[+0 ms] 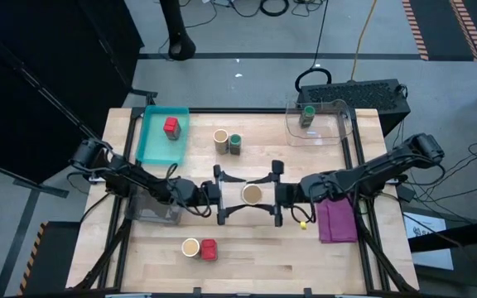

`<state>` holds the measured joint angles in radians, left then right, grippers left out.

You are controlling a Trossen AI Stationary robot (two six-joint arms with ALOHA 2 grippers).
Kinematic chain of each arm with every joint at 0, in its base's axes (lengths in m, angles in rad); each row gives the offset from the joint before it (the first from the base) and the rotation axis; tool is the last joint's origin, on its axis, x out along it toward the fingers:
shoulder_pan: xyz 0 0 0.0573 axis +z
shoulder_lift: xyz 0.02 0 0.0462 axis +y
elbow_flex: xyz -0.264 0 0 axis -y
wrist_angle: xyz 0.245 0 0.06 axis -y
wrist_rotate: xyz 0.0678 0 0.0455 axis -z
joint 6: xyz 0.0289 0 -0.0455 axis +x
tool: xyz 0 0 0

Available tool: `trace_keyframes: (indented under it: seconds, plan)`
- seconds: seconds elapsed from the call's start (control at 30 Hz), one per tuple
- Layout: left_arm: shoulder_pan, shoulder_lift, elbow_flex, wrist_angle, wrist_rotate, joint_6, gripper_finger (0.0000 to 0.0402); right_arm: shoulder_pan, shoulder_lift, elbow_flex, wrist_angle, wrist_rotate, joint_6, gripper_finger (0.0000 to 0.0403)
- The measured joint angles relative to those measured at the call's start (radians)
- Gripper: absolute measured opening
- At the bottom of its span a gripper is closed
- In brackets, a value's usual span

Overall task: Sort spices by type
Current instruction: Put the middle gold seasoning bottle into the black bin

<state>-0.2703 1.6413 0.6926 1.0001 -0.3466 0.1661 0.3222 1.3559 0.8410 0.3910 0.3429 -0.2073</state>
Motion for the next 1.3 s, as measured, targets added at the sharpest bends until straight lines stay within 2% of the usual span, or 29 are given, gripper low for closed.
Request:
trace_keyframes:
  seconds: [0.2,0.3,0.43,0.57,0.77,1.3]
  plan:
    - [-0.016,-0.057,0.0,-0.149,-0.047,-0.004,0.037,0.053,-0.106,0.001,-0.236,0.224,0.075,0.024]
    - [-0.02,-0.089,-0.001,-0.172,-0.058,-0.003,0.037,0.063,-0.116,0.002,-0.388,0.285,0.162,0.0239]
    - [-0.005,-0.105,0.035,-0.172,-0.047,0.009,0.037,0.064,-0.068,0.001,-0.44,0.286,0.203,0.0239]
    - [0.006,-0.089,0.098,-0.212,0.034,0.061,0.037,0.052,-0.031,0.027,-0.453,0.284,0.189,0.024]
    - [0.026,-0.07,0.154,-0.266,0.047,0.104,0.0371,0.045,-0.002,0.084,-0.515,0.29,0.189,0.0239]
    - [0.081,0.056,0.254,-0.263,0.134,0.107,0.0371,0.044,0.0,0.089,-0.526,0.288,0.188,0.024]
